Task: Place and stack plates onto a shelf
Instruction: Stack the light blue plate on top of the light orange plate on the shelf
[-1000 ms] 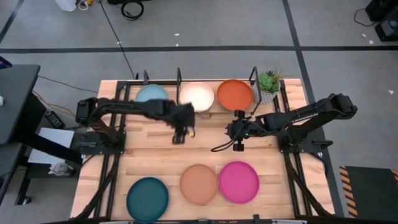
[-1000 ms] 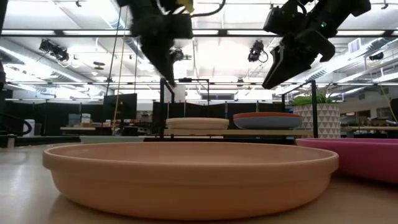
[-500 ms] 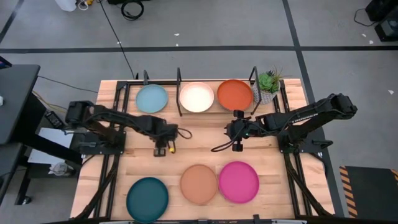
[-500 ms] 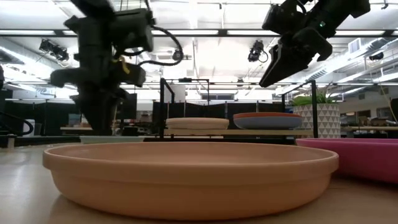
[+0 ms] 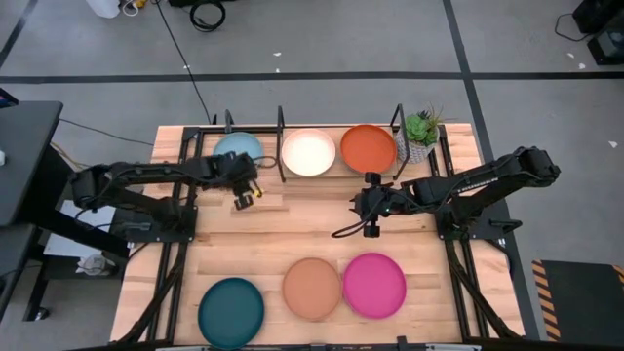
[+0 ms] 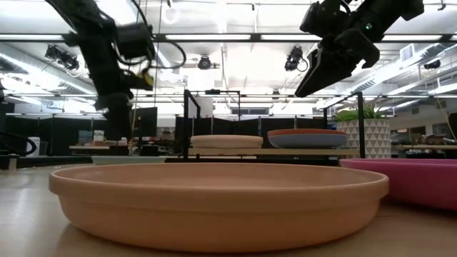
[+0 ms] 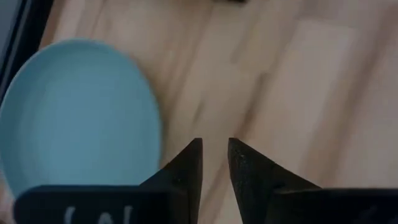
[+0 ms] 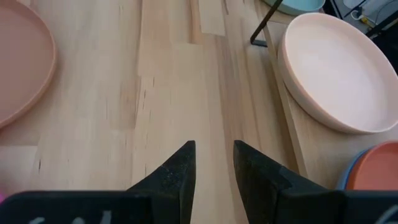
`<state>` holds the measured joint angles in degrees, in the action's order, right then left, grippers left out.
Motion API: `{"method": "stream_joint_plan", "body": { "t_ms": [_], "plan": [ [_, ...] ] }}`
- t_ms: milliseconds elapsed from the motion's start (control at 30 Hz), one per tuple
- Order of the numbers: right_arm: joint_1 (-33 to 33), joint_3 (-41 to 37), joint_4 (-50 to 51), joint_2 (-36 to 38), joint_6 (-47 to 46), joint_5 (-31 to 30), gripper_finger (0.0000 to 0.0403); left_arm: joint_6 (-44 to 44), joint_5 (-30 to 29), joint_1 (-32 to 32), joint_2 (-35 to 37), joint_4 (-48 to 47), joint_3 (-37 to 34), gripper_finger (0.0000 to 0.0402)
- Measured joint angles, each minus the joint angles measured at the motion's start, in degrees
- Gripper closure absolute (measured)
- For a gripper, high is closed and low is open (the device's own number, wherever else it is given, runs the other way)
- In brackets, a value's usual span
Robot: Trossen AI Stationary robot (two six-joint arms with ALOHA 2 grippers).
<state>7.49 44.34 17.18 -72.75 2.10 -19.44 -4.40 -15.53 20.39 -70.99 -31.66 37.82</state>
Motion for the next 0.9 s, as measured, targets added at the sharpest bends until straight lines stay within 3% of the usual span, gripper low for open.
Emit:
{"method": "stream_joint_plan", "body": {
  "t_ms": [267,467,733,900],
  "plan": [
    [0.04,0.00,-0.33,0.00,0.00,0.80,0.0288,-5.14,3.09,9.64,-0.81,2.86,0.02,0.0247],
    [0.11,0.00,-0.48,0.00,0.01,1.40,0.0288,-5.32,5.73,14.14,-6.01,5.93,0.10,0.0212],
    [0.31,0.00,-0.50,0.00,0.43,1.53,0.0288,-5.28,5.40,14.81,-12.98,6.29,0.02,0.0213],
    [0.33,0.00,-0.74,0.00,0.62,1.53,0.0288,-4.67,5.07,14.86,-14.88,5.86,0.09,0.0266]
  ]
}}
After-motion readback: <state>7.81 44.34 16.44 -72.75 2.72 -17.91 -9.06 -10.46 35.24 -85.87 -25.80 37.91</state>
